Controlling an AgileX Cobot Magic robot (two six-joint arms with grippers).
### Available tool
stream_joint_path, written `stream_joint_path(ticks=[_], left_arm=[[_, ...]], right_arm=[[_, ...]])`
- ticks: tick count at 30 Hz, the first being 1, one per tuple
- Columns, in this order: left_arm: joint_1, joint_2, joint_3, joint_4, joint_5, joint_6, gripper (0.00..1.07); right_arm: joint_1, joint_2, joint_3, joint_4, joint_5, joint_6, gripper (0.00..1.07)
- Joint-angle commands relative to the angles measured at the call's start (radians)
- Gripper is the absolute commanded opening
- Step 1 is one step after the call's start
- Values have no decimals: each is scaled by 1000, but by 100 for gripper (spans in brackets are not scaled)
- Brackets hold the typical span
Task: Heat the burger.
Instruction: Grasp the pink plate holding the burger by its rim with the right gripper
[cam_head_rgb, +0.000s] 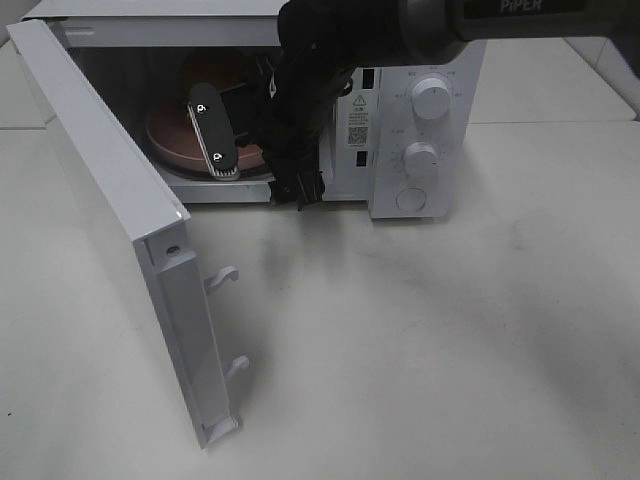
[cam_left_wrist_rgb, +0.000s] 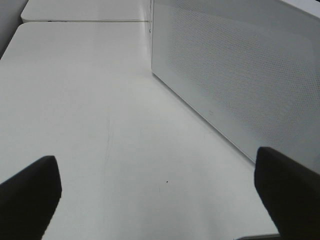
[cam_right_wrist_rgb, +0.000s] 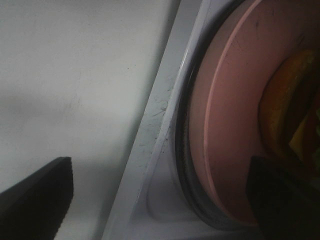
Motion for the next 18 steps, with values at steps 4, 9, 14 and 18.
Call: stream_joint_path(ticks=[4,9,14,18], left_arm=[[1,-21,6,-5,-3,-1,103],[1,-21,6,-5,-3,-1,103],[1,-21,6,-5,-3,-1,103],[1,-21,6,-5,-3,-1,103]], right_arm=[[1,79,-99,-1,-7,8,88],[-1,148,-176,-1,10,8,87],[-2,198,-249,-4,60,3,86],[-9,240,-319,-3,63,-1,85]])
